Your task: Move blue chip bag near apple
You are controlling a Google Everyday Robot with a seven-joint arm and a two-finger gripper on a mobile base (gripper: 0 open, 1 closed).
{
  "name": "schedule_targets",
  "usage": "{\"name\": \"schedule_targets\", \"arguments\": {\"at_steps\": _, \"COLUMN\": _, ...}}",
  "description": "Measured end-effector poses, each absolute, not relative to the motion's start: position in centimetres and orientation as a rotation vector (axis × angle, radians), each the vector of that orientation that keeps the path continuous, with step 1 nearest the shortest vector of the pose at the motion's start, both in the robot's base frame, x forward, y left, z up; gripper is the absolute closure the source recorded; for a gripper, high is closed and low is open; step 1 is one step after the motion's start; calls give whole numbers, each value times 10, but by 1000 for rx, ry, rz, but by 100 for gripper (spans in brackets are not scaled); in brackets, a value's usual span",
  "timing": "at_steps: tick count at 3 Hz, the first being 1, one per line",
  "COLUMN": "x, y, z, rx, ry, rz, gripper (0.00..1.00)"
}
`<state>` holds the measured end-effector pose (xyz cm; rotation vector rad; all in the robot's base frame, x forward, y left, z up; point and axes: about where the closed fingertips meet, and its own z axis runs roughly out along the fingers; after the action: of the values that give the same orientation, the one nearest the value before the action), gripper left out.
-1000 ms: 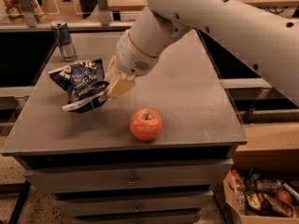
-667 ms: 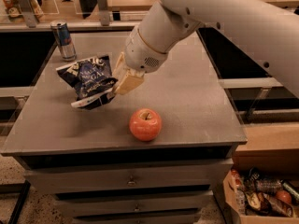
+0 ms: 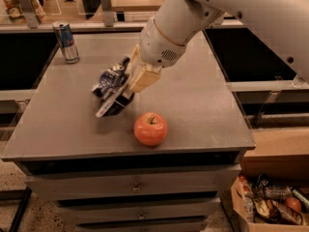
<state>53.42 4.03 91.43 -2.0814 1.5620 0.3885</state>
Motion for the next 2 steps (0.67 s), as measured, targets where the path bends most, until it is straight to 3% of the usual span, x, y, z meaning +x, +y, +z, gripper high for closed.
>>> {"name": "schedule_targets", "arguments": {"at_steps": 1, "x": 533, "y": 32, "z": 915, "rx": -2093, "ry": 1574, "rz": 378, "gripper": 4}}
{"name": "schedule_targets", "arguments": {"at_steps": 2, "x": 533, "y": 33, "z": 915, "rx": -2095, "ry": 1573, "rz": 378, "gripper": 0}}
